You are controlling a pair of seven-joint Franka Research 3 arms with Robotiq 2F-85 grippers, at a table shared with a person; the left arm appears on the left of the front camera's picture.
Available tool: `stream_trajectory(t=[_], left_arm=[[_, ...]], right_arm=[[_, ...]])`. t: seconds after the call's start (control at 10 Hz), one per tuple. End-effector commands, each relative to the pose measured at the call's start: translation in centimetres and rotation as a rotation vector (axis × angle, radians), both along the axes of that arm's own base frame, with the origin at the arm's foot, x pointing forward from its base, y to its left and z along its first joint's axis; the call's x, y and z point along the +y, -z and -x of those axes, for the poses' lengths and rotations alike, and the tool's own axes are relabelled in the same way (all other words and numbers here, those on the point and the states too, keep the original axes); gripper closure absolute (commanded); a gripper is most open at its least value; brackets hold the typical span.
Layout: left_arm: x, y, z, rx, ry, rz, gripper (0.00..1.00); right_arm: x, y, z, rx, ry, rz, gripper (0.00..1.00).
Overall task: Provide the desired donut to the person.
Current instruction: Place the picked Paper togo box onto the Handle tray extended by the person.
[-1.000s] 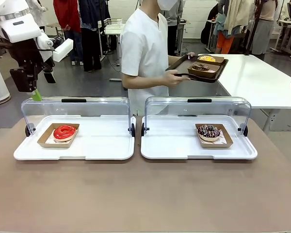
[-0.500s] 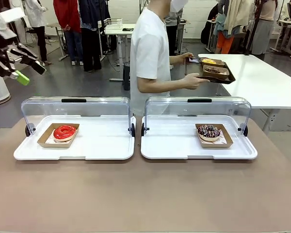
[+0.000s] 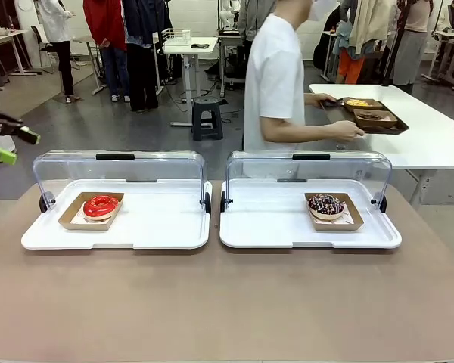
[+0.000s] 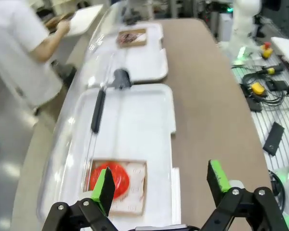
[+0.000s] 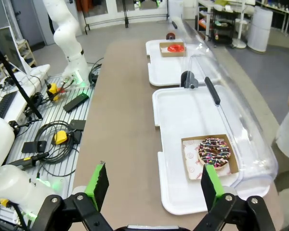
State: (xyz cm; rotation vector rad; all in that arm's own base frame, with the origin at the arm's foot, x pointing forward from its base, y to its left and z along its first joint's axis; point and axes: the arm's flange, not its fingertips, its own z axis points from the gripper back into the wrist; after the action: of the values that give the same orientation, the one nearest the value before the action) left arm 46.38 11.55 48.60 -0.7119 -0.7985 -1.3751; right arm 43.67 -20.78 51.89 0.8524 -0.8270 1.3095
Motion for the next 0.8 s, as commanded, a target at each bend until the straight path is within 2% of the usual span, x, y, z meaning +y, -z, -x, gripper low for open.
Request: stream_trajectory(t=[0.0,0.3,0.5,0.7], left_arm=[[0.7,0.2,3.2,-0.048,-0.141,-0.011,0.00],[3.8,1.1,5.0,-0.008,-0.203,0.062,0.00],[4.9,0.6,4.4,0.005,-0.199,0.084,0.00],[5.3,0.5,5.2,0.014,-0.198,0.104,0.00]], right_arm=[[0.1,0.0,0.0,-0.001,-0.002,-0.002,0.00],[0.1,0.0,0.0,-0.001,-0.002,-0.002,0.00],[0.1,0.0,0.0,-0.001,-0.002,-0.002,0.00],[0.1,0.0,0.0,-0.001,-0.002,-0.002,0.00]])
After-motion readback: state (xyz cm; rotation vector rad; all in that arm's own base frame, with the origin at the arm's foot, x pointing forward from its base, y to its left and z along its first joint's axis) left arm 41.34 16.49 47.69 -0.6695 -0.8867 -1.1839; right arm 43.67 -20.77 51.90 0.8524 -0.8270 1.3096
